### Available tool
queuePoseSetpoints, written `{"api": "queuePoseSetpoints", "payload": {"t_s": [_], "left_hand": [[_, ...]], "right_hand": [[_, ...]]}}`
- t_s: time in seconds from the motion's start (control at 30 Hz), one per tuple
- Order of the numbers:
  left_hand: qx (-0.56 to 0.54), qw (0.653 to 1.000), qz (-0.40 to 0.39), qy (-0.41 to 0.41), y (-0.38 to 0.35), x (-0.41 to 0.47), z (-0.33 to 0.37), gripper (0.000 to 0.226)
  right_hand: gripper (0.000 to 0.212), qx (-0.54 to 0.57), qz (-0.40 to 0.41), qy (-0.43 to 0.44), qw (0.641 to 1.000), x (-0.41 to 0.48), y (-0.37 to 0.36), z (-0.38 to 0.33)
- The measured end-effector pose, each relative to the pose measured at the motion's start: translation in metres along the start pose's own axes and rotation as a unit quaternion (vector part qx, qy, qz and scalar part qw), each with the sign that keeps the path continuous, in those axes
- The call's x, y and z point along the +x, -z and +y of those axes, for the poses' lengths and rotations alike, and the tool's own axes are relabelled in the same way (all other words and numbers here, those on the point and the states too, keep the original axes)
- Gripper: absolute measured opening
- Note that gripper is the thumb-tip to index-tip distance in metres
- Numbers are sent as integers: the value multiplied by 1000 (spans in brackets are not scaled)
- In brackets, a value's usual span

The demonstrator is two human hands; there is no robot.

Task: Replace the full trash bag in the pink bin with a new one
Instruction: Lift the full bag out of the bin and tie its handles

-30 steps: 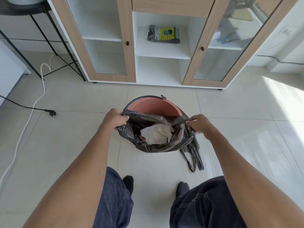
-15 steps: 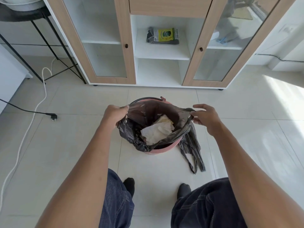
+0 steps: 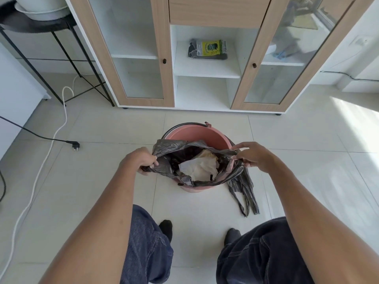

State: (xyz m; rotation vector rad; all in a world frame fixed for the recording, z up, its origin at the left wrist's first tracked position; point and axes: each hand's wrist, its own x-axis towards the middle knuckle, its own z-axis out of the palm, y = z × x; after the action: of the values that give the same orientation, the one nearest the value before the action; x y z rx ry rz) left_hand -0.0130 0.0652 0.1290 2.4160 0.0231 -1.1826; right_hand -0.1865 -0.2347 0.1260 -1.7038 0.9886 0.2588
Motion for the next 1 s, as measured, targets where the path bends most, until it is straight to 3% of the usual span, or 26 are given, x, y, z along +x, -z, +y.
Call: {"api": "queuePoseSetpoints", "payload": {"t_s": [0.17,0.3,0.37,0.47,0.63,0.8,0.93,1.0], "left_hand": [[-90,990,106,-29,6,0,-6,20],[-240,950,176,-97,10,-4,11,21],[-329,922,168,-114,13,-7,20,18],[-384,908,111,-126,9,-8,31,9],[-312,929,106,-167,0,-2,43,10],[-248,932,160,-211,-6,-7,61,12],[-62,970,124,-200,-13,-3,56,10],[0,969,147,-199,-12,-1,55,9]], "right_hand": [[31,87,82,41,992,0,6,-4],[31,162,164,87,969,4,16,-10],[29,113,182,62,975,9,22,-10],[22,-23,158,-43,986,13,31,-1],[18,-108,117,-69,985,12,31,-2],[19,38,202,67,976,10,29,-29],[26,1,159,0,987,8,18,-29],[34,-24,197,32,980,6,18,-33]]}}
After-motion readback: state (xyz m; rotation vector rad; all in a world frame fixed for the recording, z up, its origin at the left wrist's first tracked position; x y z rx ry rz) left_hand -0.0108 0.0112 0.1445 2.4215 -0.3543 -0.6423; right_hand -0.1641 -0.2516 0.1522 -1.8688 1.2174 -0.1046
